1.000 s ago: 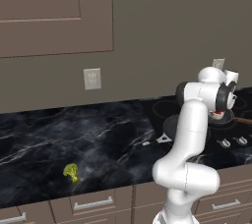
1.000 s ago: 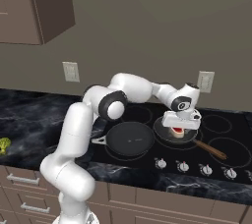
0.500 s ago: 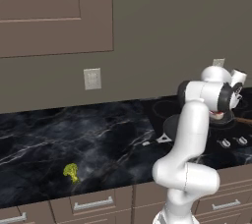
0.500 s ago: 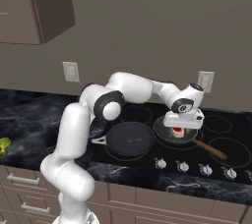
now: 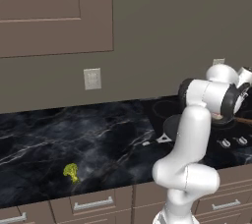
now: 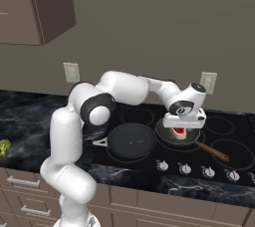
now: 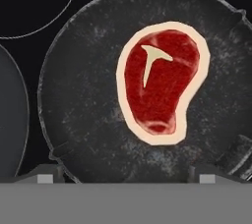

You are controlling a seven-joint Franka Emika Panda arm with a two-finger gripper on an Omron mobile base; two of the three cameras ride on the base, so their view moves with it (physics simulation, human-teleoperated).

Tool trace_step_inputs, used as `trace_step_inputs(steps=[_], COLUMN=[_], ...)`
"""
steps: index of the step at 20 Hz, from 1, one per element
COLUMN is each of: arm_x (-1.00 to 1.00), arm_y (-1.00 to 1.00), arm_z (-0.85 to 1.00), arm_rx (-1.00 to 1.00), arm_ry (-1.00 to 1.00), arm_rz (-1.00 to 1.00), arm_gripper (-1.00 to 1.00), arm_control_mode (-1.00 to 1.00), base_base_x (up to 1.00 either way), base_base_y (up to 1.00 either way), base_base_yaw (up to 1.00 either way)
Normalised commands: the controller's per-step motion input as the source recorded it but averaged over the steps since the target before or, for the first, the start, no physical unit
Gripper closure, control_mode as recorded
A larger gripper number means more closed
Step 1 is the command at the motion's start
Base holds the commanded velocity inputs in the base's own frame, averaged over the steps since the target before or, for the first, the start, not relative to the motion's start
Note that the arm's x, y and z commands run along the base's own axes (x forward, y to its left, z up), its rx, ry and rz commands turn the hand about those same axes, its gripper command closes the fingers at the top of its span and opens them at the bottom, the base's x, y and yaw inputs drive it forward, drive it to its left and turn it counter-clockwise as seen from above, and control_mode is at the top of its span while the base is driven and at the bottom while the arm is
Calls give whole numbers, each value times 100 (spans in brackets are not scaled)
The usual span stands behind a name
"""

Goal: Place both pans onto different burners. Then place the broccoli and the steak on different pans.

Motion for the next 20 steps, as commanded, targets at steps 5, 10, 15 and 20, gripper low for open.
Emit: trace_step_inputs(steps=[5,10,15,20], arm_x=[-2,-15,-20,-27], arm_y=[45,53,52,63], arm_z=[47,40,31,16], arm_rx=[-7,-8,-1,0], arm_ry=[-1,0,1,1], arm_rz=[0,0,-2,-4], arm_gripper=[-100,-100,-100,-100], arm_control_mode=[-100,-100,-100,-100], base_base_x=[0,0,0,0], base_base_y=[0,0,0,0], base_base_yaw=[0,0,0,0])
